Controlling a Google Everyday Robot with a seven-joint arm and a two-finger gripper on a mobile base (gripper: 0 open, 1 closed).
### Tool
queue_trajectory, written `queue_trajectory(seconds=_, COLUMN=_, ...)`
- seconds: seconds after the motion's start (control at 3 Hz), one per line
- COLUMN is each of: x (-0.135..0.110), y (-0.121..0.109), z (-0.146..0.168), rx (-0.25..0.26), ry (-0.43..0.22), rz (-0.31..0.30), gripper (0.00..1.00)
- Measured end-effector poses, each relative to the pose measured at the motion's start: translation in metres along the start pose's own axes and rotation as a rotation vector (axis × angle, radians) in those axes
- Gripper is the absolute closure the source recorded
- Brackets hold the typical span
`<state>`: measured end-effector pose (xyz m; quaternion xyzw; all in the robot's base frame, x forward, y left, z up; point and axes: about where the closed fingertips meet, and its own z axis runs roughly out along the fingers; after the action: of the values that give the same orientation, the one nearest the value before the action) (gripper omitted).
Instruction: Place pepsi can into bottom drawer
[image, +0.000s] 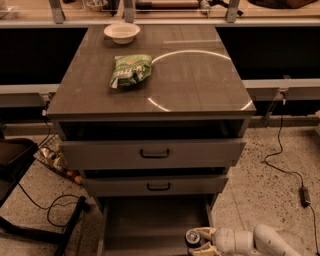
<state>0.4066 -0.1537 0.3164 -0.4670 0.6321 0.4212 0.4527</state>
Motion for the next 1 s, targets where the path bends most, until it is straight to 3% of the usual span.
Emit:
queue_trajectory(seconds=0.33, x=-0.001, y=-0.018, z=0.019, rx=0.004, ry=-0.05, rz=-0.012, gripper=1.0)
queue_trajectory(seconds=0.67, x=-0.007, y=-0.047, z=0.058, rx=-0.006, ry=-0.111, rz=-0.046, gripper=1.0)
queue_trajectory(seconds=1.0, x=-0.003, y=-0.065, z=0.112, rx=-0.038, ry=-0.122, rz=-0.076, gripper=1.0)
